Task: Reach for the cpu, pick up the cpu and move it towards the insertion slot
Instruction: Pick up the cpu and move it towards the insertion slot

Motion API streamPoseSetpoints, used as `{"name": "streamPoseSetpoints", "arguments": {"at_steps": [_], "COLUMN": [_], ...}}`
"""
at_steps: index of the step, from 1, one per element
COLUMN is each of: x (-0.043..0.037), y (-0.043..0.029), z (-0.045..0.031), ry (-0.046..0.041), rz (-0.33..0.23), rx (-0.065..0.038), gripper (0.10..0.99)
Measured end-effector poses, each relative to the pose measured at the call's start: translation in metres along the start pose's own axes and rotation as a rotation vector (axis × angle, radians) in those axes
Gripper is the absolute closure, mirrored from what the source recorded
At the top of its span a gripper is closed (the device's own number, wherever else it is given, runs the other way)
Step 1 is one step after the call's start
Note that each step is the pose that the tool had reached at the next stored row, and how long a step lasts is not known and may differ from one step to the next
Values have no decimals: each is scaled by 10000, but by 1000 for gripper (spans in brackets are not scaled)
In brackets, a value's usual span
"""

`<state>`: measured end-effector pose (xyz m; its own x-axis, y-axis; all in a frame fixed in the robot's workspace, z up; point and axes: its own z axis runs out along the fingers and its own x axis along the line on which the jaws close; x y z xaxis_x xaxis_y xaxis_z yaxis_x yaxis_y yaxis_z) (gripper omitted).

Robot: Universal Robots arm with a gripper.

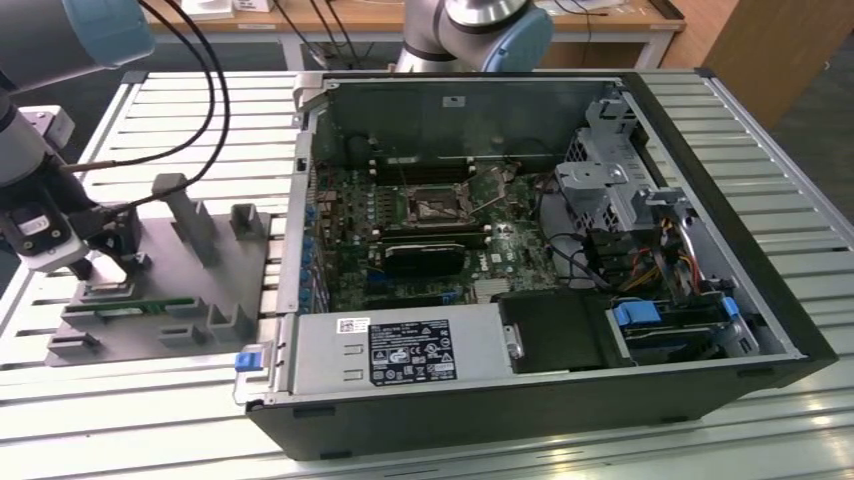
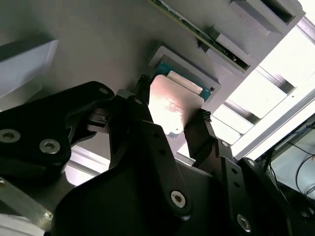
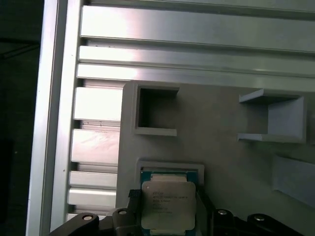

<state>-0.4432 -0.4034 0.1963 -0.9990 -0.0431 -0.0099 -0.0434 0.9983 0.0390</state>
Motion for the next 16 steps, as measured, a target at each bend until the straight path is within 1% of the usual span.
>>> {"name": "streamPoseSetpoints", "arguments": {"at_steps": [2,10,16], "x": [-1,-4,-7], "y": [3,20,36], "z": [-67,-376,-585], "ry": [-2,-1,-2], "rz": [0,-1,-1], "rx": [-2,-2,-2], "gripper": [553,553,553]}}
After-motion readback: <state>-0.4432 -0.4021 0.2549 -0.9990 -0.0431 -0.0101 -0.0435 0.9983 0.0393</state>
